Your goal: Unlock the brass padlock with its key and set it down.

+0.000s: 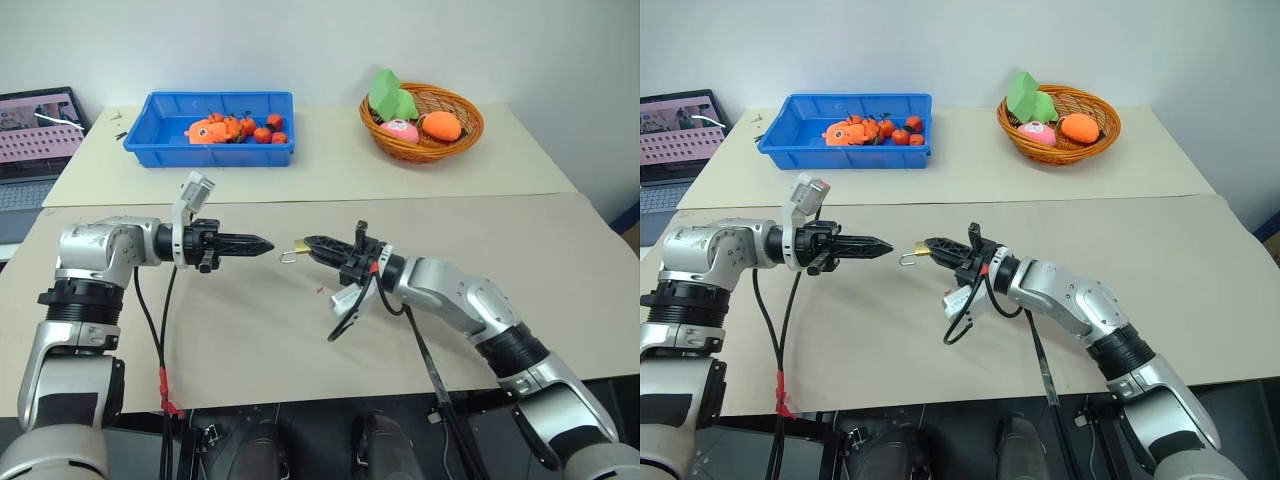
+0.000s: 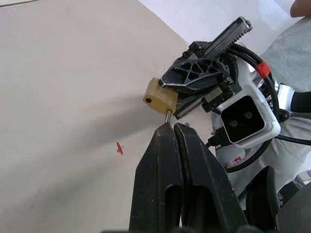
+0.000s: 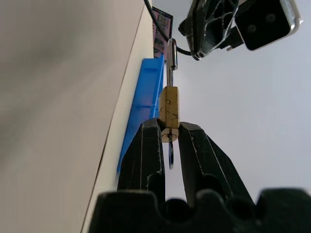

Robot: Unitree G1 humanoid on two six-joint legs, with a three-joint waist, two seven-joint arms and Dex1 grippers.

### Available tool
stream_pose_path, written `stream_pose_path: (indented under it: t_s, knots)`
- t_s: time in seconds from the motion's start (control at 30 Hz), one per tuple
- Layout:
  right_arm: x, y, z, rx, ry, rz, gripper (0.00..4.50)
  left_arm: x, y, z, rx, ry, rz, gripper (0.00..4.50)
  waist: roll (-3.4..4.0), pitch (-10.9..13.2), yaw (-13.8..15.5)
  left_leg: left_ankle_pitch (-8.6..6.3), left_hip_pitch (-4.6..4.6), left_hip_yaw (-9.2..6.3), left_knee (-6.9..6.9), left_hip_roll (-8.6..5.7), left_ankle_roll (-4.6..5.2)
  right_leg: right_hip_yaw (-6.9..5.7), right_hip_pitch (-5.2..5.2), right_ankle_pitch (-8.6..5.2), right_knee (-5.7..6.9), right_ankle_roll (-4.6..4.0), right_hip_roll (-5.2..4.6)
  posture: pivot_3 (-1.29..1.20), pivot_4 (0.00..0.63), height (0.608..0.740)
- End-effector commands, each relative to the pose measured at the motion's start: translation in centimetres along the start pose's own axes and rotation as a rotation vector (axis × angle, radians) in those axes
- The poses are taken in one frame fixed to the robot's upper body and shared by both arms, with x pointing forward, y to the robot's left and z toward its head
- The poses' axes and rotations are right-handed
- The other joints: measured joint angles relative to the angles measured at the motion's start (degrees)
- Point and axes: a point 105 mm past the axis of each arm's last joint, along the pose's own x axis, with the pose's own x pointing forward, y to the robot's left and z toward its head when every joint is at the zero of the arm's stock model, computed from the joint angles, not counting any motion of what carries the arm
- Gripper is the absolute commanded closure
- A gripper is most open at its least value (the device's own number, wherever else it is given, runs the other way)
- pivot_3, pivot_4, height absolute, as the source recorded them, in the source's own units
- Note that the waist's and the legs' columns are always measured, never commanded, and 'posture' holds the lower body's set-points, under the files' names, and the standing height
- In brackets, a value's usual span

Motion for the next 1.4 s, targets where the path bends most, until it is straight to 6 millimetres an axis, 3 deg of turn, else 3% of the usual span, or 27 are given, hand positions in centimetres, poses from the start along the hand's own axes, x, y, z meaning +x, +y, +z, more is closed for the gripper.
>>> stream_pose_path:
  t_s: [0.03, 0.2, 0.4, 0.57, 0.73, 1.07, 1.27, 1.3, 1.37, 1.4]
  knots:
    - [-0.7, -0.4, -0.3, 0.015, 0.020, -0.024, 4.40, -0.2, -0.5, 1.6, 0.069, -0.037, -0.006, 4.42, 0.00, 0.00, 0.00, 0.00, 0.00, 0.00, 0.00, 0.01, 0.00, 0.00, 0.00, 0.00, 0.00, 0.00, 0.00, 0.00, 0.150, 0.676]
    - [-0.7, 1.8, 0.3, 0.055, 0.025, 0.039, 4.40, -0.1, -0.8, 2.2, 0.121, -0.039, 0.004, 4.42, 0.00, 0.00, 0.01, 0.00, 0.00, 0.00, 0.00, 0.02, 0.00, 0.00, 0.00, 0.00, -0.01, 0.00, 0.00, 0.00, 0.150, 0.676]
    - [-0.5, 4.2, -0.2, 0.072, 0.063, 0.088, 4.40, 0.2, -2.5, 2.9, 0.194, -0.013, -0.038, 4.42, 0.00, 0.00, -0.01, 0.00, 0.00, 0.01, 0.01, 0.03, 0.00, 0.01, 0.00, 0.00, 0.00, 0.00, 0.00, 0.00, 0.150, 0.676]
    - [-0.3, 4.8, -0.5, 0.084, 0.071, 0.092, 4.40, 0.4, -4.2, 1.2, 0.275, 0.104, -0.080, 4.42, 0.00, 0.00, -0.22, 0.00, 0.02, 0.01, 0.01, 0.06, 0.00, 0.02, 0.00, 0.00, 0.00, 0.00, 0.00, 0.00, 0.150, 0.676]
    - [-0.4, 5.3, -0.2, 0.120, 0.058, 0.122, 4.40, -0.4, -3.4, -1.1, 0.397, 0.233, -0.003, 4.42, 0.00, 0.00, -0.13, 0.01, 0.06, 0.02, 0.03, 0.06, -0.01, 0.06, 0.00, -0.01, 0.10, -0.02, 0.00, 0.00, 0.150, 0.676]
    - [-1.1, 7.1, 1.7, 0.335, 0.001, 0.294, 4.40, -0.8, -2.9, -1.5, 0.470, 0.236, 0.041, 4.42, 0.00, 0.00, 0.07, 0.00, 0.05, -0.04, 0.17, 0.09, -0.01, 0.05, 0.00, -0.07, 0.26, -0.10, 0.00, 0.00, 0.150, 0.676]
    - [-1.1, 6.7, 2.0, 0.387, -0.005, 0.316, 4.40, -0.9, -3.4, -1.6, 0.475, 0.243, 0.028, 4.42, 0.00, 0.00, 0.23, 0.00, 0.05, -0.07, 0.17, 0.09, 0.00, 0.02, 0.00, -0.08, 0.27, -0.11, 0.00, 0.00, 0.150, 0.676]
    - [-1.0, 6.7, 2.0, 0.413, 0.000, 0.320, 3.42, -0.9, -3.5, -1.6, 0.476, 0.242, 0.028, 4.50, 0.00, 0.00, 0.26, 0.00, 0.05, -0.08, 0.17, 0.09, 0.00, 0.02, 0.01, -0.08, 0.27, -0.11, 0.00, 0.00, 0.150, 0.676]
    - [-1.2, 7.2, 1.9, 0.443, 0.017, 0.365, 2.93, -0.8, -3.5, -1.5, 0.481, 0.242, 0.027, 4.50, 0.00, 0.00, 0.25, 0.00, 0.05, -0.08, 0.18, 0.09, 0.00, 0.02, 0.01, -0.08, 0.29, -0.11, 0.00, 0.00, 0.150, 0.676]
    - [-1.3, 7.5, 1.8, 0.443, 0.032, 0.389, 2.43, -0.8, -3.5, -1.5, 0.484, 0.242, 0.026, 4.50, 0.00, 0.00, 0.25, 0.00, 0.05, -0.08, 0.18, 0.09, 0.00, 0.03, 0.01, -0.08, 0.29, -0.11, 0.00, 0.00, 0.150, 0.676]
